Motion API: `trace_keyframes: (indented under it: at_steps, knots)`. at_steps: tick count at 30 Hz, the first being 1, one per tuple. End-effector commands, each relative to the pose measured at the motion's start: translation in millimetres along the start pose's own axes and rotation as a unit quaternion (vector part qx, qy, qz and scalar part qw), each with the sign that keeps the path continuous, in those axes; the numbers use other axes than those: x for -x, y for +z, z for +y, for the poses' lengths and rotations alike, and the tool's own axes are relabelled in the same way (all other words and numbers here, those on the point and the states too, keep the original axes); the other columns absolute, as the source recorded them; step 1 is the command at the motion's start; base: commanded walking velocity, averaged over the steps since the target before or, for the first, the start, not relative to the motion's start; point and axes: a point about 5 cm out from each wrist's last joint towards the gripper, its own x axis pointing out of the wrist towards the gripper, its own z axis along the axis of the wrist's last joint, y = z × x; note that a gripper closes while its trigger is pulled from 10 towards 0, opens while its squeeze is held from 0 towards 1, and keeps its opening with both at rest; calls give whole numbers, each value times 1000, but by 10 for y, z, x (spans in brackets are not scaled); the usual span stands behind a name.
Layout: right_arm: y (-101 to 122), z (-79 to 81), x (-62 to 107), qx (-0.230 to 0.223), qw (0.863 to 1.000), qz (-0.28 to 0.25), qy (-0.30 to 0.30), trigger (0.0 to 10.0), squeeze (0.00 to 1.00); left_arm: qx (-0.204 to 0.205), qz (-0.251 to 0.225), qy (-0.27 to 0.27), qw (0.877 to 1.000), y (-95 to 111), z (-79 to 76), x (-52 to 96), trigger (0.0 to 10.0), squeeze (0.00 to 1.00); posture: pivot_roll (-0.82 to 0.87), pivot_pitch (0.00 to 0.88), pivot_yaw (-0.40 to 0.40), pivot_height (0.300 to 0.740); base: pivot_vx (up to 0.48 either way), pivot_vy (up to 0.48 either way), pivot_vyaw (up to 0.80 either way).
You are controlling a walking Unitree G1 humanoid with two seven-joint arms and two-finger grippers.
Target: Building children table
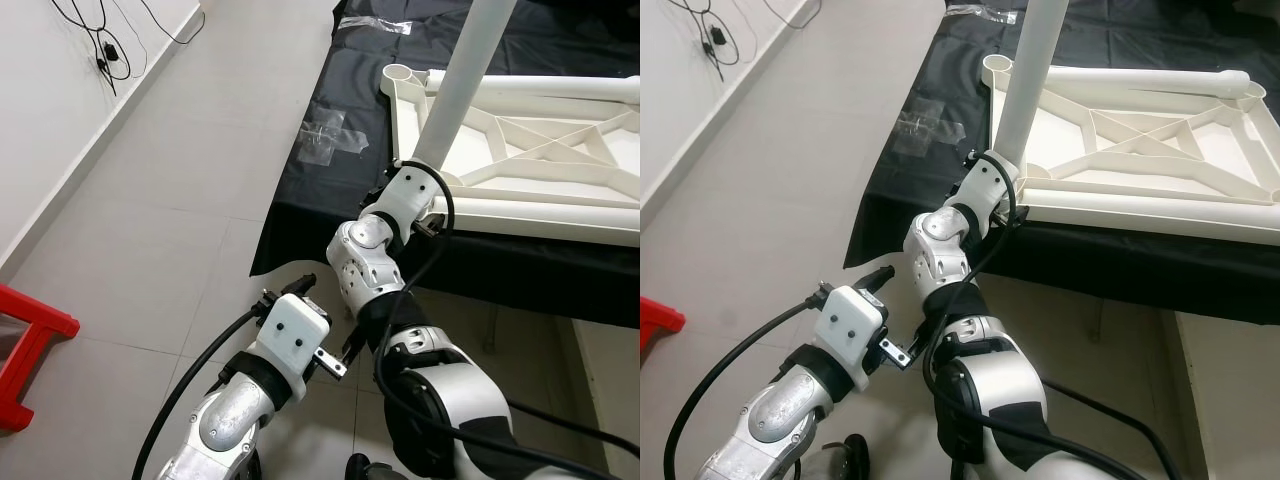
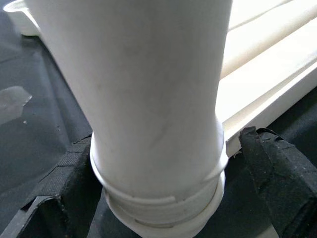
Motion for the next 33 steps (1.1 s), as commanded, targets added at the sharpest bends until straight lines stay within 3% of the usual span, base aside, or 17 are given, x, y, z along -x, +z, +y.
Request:
trace_keyframes:
  at_steps: [1, 14, 33]
  knots:
    - [-107, -30, 35, 11, 1000, 16, 0, 10000, 0, 1, 12, -7, 1000, -61, -22, 27, 10000, 0, 120, 224, -23, 740, 0, 0, 0]
    - [-147, -37, 88, 17, 999, 24, 45, 10000, 0, -1, 12, -9, 1000, -81, -31, 20, 10000, 0, 116, 226, -29, 740, 0, 0, 0]
    - [-391, -297, 174, 55, 986, 76, 135, 10000, 0, -3, 11, -4, 1000, -115, -1, -2, 10000, 0, 109, 218, -24, 740, 0, 0, 0]
